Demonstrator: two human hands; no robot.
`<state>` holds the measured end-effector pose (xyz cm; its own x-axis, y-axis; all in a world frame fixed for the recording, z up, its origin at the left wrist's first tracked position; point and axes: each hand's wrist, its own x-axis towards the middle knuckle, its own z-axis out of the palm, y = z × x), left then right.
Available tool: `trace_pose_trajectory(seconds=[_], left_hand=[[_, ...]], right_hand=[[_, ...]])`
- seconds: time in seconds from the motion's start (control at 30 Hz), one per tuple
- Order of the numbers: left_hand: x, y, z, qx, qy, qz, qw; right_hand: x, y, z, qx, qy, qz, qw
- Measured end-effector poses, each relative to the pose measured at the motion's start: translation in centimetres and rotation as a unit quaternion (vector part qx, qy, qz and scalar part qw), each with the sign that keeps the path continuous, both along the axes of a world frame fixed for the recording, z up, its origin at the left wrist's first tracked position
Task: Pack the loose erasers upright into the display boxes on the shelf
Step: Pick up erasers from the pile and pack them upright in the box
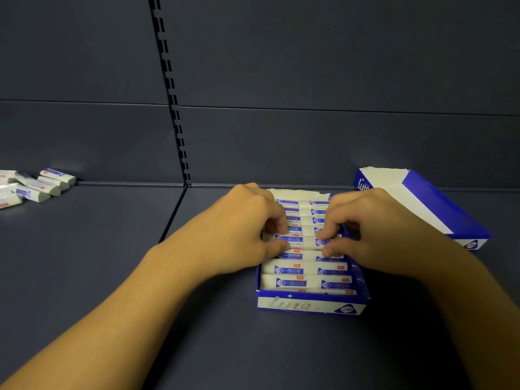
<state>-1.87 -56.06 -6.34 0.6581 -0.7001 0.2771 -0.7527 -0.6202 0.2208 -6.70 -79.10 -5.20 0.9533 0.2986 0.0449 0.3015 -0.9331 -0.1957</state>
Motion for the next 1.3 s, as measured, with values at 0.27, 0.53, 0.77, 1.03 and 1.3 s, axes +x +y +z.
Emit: trace_pose_trajectory(seconds=[0.27,0.53,0.77,1.03,1.3], left_hand=[[0.2,0.1,-0.2,-0.006,-0.019,-0.011,1.000],[1.8,1.8,0.5,-0.163,-0.026,0.044,0.985],[3.3,5.2,1.8,-0.084,-0.038,0.197,0.976],[-1.2,12.0,2.9,0.128,-0.072,0.343,0.928],[-6.5,21.2,3.9,0.129,-0.064,0.465,0.874]], right_hand=[[0.1,-0.1,0.2,0.009,0.000,-0.001,1.000],[-0.5,-0.1,-0.1,0.210,-0.206,-0.053,0.954],[2.6,0.6,3.3,0.123,-0.152,-0.083,0.977],[2.1,9.6,7.0,-0.131,-0.123,0.010,0.984],[0.1,20.0,7.3,-0.176,-0.091,0.068,0.978]])
